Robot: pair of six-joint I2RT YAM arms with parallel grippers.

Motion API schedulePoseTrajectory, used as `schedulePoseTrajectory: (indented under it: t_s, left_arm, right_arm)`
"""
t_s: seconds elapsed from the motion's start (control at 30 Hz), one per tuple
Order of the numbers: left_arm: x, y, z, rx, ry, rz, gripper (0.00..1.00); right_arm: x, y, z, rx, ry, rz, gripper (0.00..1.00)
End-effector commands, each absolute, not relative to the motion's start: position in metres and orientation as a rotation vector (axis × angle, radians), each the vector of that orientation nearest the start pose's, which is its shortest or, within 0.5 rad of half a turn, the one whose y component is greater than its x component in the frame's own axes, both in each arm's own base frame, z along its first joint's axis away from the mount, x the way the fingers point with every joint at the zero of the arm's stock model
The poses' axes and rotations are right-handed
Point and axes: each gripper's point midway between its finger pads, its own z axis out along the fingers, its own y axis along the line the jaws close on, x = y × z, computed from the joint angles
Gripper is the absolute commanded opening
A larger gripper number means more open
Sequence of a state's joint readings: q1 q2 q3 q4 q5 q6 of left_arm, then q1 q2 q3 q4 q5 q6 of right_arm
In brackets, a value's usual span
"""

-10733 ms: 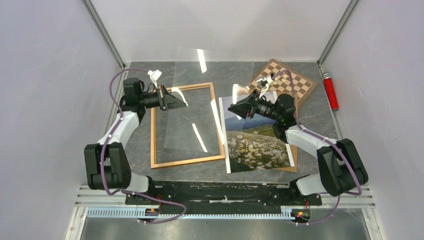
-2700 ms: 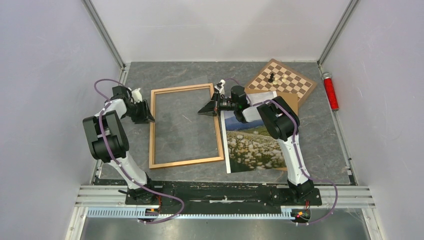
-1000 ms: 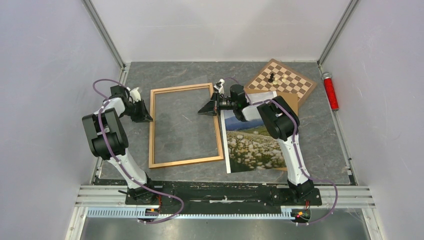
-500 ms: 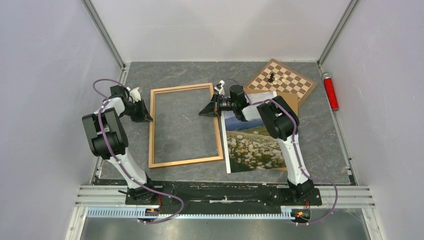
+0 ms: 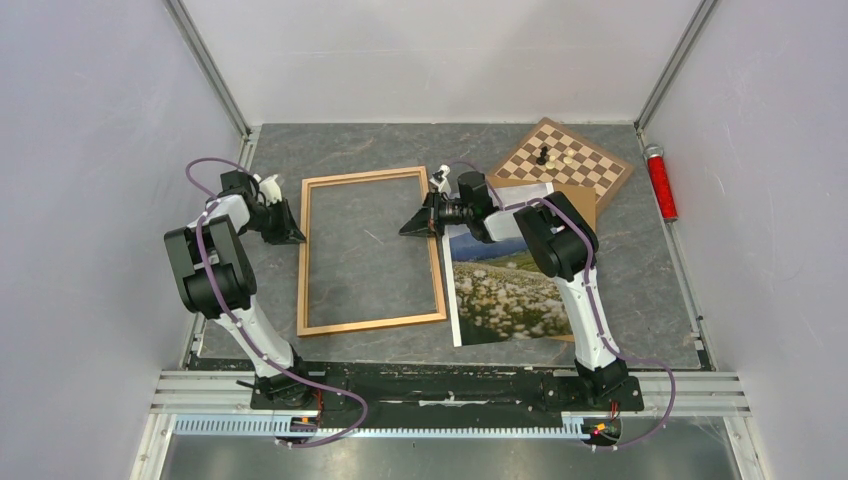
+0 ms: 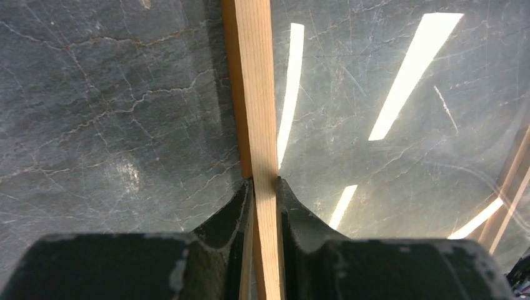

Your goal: Put the photo into the frame

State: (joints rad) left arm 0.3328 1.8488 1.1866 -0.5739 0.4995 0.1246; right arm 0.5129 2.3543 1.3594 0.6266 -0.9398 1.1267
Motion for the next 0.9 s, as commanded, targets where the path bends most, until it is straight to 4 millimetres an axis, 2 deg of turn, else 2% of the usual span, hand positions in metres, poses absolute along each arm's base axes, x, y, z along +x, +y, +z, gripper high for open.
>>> schedulePoseTrajectory:
  t_s: [0.0,0.3,0.87]
  left_arm:
    - [0.3765,0.0313,0.0473,-0.092,2.595,-0.622,0.20]
    - [0.3757,0.0324,0.0459,-0.090,2.596,-0.608,0.20]
    - [0.3732,0.0333,0.0467,-0.094,2.595,-0.591,0.20]
  right_arm:
    - [0.3724,0.4079,0.0797,-0.155,2.304,1.869,0.00]
    - [0.3745,0.4060,0.0729,-0.140,2.361,1.799,0.00]
    - [0.3802,0.4053,0.0723,-0.163,2.402,1.719,0.00]
